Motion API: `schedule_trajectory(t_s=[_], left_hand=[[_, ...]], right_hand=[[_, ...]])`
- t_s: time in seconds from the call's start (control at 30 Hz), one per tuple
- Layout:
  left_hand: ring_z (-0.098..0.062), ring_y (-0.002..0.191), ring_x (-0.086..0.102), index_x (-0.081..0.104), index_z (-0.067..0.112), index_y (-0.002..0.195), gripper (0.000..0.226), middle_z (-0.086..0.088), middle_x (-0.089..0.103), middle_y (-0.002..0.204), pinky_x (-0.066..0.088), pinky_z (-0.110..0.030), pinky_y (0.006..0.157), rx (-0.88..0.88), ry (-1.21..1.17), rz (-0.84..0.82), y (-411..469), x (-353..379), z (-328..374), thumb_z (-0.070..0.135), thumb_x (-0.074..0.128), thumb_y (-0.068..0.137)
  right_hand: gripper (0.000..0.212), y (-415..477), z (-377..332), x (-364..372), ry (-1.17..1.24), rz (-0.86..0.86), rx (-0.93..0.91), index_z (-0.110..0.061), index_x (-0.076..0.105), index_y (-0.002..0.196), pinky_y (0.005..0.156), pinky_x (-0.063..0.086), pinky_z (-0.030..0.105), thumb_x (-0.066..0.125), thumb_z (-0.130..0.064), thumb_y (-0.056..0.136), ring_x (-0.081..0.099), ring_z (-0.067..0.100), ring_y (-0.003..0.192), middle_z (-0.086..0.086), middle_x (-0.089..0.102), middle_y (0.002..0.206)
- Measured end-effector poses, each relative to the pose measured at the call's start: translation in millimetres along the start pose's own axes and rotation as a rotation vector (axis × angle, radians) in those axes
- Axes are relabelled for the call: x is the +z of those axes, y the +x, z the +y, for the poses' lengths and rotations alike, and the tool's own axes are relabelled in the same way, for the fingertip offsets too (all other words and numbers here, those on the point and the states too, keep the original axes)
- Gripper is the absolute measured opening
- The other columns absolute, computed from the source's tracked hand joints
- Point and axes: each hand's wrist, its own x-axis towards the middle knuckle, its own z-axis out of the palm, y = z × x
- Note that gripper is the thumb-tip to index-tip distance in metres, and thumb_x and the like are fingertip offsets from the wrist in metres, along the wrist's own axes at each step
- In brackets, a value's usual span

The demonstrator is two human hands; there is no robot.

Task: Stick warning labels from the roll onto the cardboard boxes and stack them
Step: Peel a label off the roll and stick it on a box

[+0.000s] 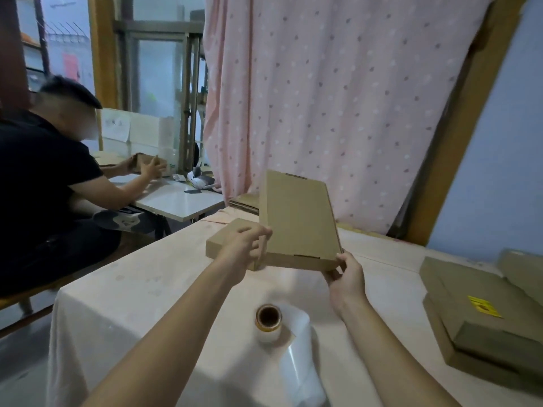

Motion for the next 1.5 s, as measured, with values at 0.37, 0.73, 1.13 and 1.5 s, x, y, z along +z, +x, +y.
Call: schedule_trajectory(t_s=[0.37, 0.73, 1.13, 1.5], left_hand=[[-0.034, 0.098, 0.058, 0.057, -0.006, 0.135, 0.067, -0.016, 0.061, 0.114, 0.055, -0.044, 0.079, 1.460, 1.327, 0.072, -60.7, 57.1, -52.3, 0.009, 0.070, 0.071], [-0.034, 0.103, 0.058, 0.056, 0.006, 0.126, 0.053, -0.014, 0.060, 0.118, 0.052, -0.046, 0.094, 1.621, 1.502, -0.245, -97.9, 76.1, -120.6, 0.004, 0.070, 0.075], [-0.005, 0.131, 0.044, 0.055, 0.027, 0.130, 0.068, 0.011, 0.044, 0.142, 0.039, -0.024, 0.105, 0.593, 0.867, -0.301, -134.9, 73.4, -147.5, 0.064, 0.067, 0.075], [-0.021, 0.108, 0.068, 0.065, 0.016, 0.127, 0.054, -0.004, 0.072, 0.123, 0.051, -0.031, 0.088, -0.174, 0.660, -0.590, -115.4, 93.5, -49.3, 0.046, 0.074, 0.084]], right_hand=[[0.063, -36.1, -101.0, -89.6, 0.167, -0.077, -0.002, -0.014, 0.064, 0.123, 0.087, 0.059, 0.051, 0.054, -0.068, 0.094, 0.074, 0.035, 0.103, 0.013, 0.071, 0.123], [0.029, -76.8, -111.8, -201.8, -0.374, -0.131, 0.034, -0.020, 0.069, 0.118, 0.056, 0.053, 0.027, 0.074, -0.027, 0.090, 0.070, 0.019, 0.078, 0.009, 0.075, 0.109], [0.028, -107.5, -91.1, -259.6, -0.393, -0.060, 0.099, -0.015, 0.078, 0.110, 0.082, 0.054, 0.038, 0.072, -0.034, 0.091, 0.070, 0.027, 0.106, 0.006, 0.079, 0.107], [0.039, -89.9, -132.4, -243.9, -0.424, -0.413, 0.159, -0.013, 0.073, 0.124, 0.079, 0.052, 0.036, 0.069, -0.027, 0.088, 0.069, 0.026, 0.097, 0.013, 0.072, 0.110]])
